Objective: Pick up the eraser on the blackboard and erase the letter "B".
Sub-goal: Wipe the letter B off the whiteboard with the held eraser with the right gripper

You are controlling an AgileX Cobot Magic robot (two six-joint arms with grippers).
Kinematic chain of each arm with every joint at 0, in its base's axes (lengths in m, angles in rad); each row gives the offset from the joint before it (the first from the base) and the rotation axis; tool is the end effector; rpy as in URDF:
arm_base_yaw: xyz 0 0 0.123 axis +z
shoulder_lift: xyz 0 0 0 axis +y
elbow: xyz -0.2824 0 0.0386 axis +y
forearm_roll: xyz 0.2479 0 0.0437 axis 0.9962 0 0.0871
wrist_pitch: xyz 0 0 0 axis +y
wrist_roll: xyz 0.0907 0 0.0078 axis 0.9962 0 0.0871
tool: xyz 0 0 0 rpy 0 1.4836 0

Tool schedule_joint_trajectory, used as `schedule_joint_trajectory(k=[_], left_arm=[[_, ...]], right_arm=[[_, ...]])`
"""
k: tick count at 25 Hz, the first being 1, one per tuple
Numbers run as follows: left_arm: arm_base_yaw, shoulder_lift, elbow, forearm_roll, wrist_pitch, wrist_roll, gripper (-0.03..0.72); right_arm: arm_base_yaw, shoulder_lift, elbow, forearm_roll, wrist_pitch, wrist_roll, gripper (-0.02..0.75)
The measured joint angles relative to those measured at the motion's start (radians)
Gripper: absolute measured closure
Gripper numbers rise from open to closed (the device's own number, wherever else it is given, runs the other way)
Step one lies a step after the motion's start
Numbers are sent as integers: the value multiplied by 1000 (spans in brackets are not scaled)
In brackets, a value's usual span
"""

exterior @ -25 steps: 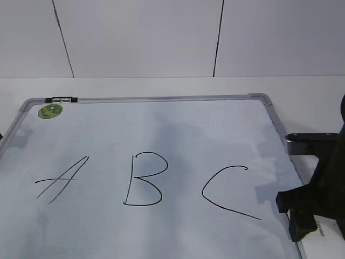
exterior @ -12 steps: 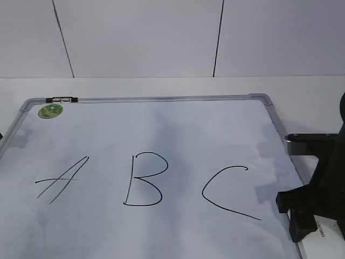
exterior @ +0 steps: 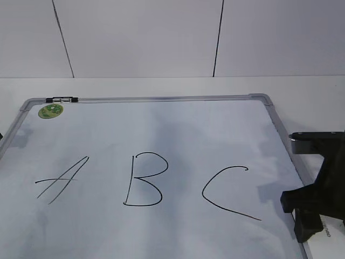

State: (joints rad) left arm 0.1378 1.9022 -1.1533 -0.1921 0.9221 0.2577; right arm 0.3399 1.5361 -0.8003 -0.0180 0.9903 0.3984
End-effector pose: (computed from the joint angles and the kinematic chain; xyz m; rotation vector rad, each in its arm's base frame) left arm 0.3379 0.0329 0.1507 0.0041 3.1154 -0.2369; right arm 0.2225 0.0772 0.1818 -0.0742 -3.0819 0.0590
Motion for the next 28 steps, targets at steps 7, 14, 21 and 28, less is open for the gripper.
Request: schedule_joint_trajectory(k=[7, 14, 21, 28], left_arm=[[0, 0, 0, 0, 0, 0, 653], [0, 0, 0, 0, 2, 0, 653], [0, 0, 0, 0, 4, 0, 653], [0, 0, -2, 0, 6, -2, 653]], right_arm=[[0, -29, -68, -2, 84, 0, 223], [0, -52, -299, -2, 213, -27, 223], [7, -2, -486, 24, 233, -49, 223], [138, 137, -641, 29, 235, -52, 223]])
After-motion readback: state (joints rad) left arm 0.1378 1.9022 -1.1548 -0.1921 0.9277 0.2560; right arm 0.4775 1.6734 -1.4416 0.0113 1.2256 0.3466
